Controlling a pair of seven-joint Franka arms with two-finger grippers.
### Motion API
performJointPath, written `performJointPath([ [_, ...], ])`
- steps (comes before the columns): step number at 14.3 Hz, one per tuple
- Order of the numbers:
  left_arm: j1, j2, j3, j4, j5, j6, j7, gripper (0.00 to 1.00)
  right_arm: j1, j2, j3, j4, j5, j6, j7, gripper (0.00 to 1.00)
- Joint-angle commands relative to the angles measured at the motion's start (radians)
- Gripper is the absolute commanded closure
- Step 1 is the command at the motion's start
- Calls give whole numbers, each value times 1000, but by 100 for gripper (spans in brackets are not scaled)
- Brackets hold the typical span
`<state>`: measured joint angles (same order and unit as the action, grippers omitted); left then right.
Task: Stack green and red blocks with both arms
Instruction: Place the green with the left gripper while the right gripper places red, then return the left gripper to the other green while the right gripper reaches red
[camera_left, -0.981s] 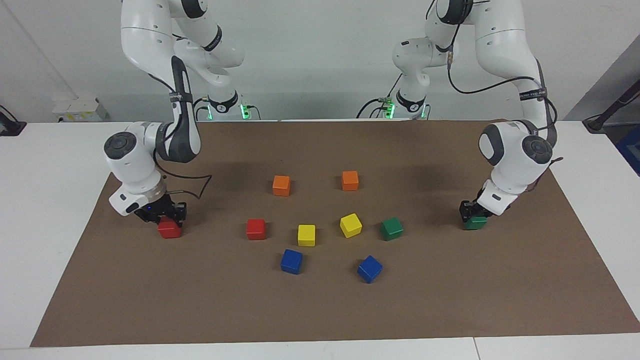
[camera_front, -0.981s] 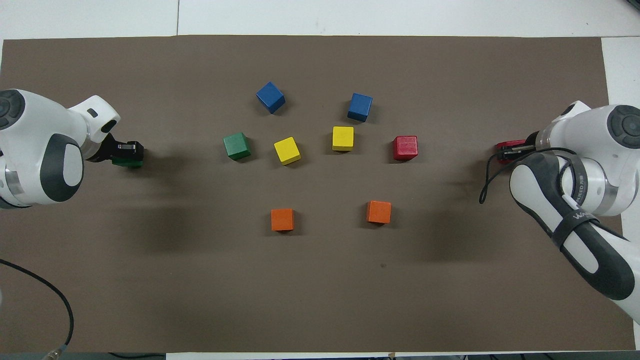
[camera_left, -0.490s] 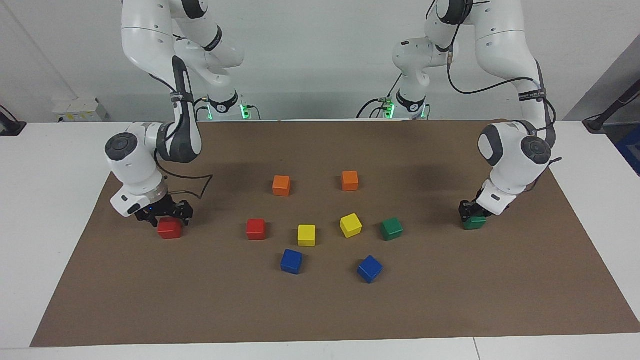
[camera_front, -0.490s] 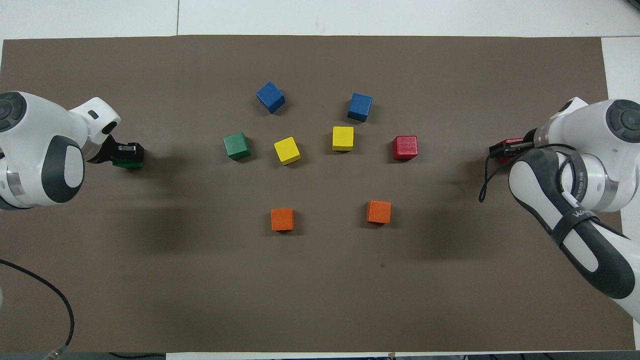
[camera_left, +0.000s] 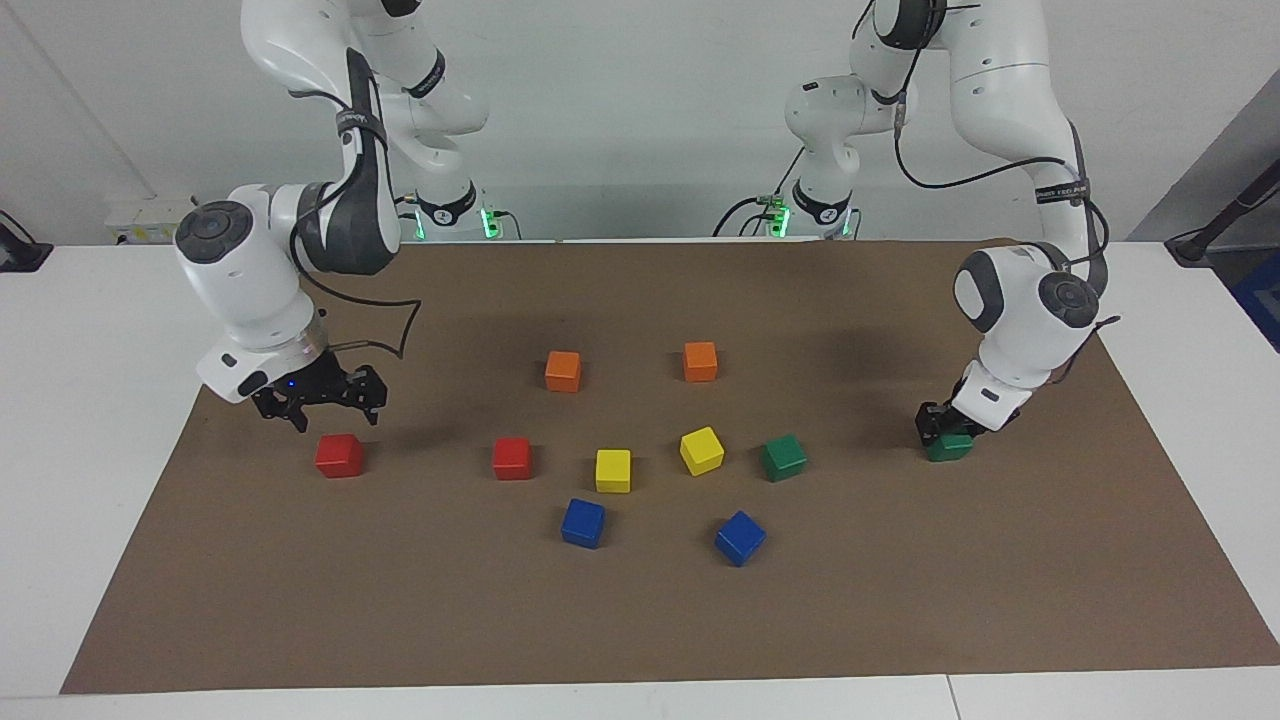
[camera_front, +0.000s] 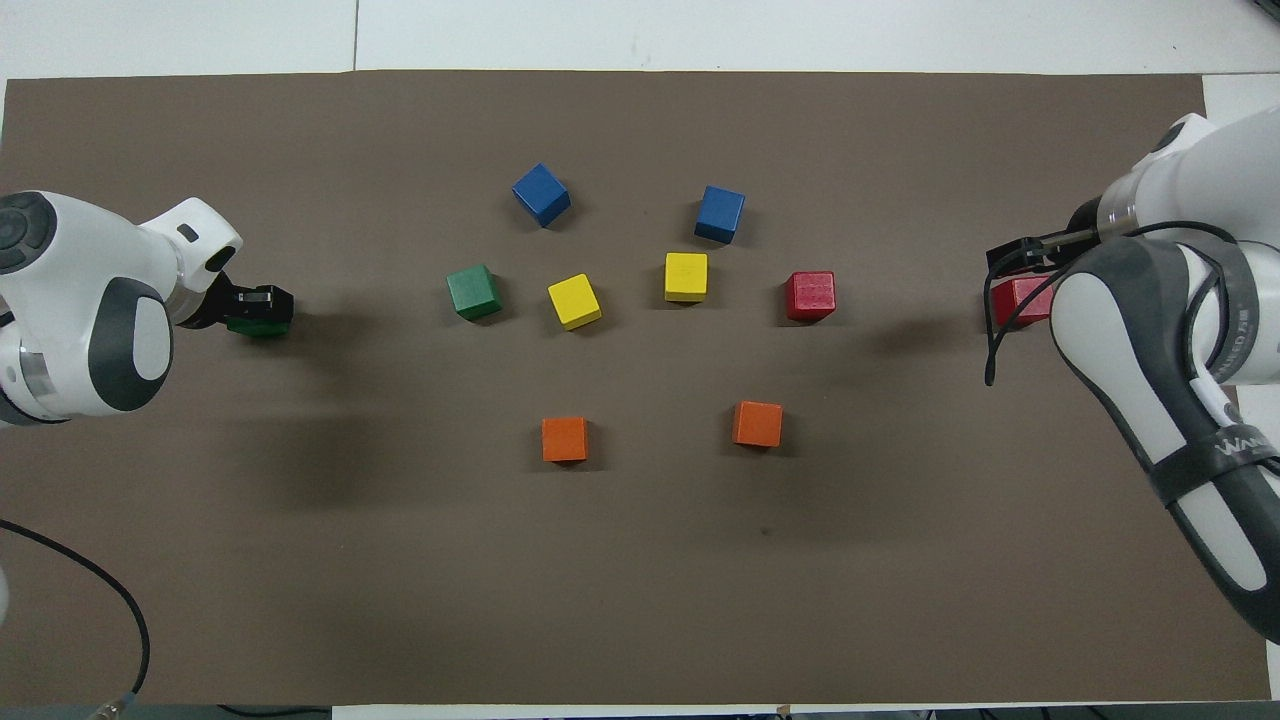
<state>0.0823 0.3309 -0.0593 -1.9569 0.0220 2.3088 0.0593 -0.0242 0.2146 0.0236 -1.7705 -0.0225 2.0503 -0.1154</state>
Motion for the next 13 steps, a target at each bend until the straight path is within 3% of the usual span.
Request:
performJointPath([
  [1, 10, -4, -2, 9, 12, 17, 8, 0, 55, 92, 18, 185, -2, -114, 92, 0],
  [5, -19, 2, -4, 159, 0, -128, -10, 0, 148, 129, 18, 218, -4, -117, 209, 0],
  [9, -139, 43, -2, 301, -4, -210, -221, 0, 221, 147, 18, 217, -5, -88, 295, 0],
  [13, -268, 50, -4, 316, -2, -235, -514, 0, 256, 175, 18, 218, -7, -85, 330, 0],
])
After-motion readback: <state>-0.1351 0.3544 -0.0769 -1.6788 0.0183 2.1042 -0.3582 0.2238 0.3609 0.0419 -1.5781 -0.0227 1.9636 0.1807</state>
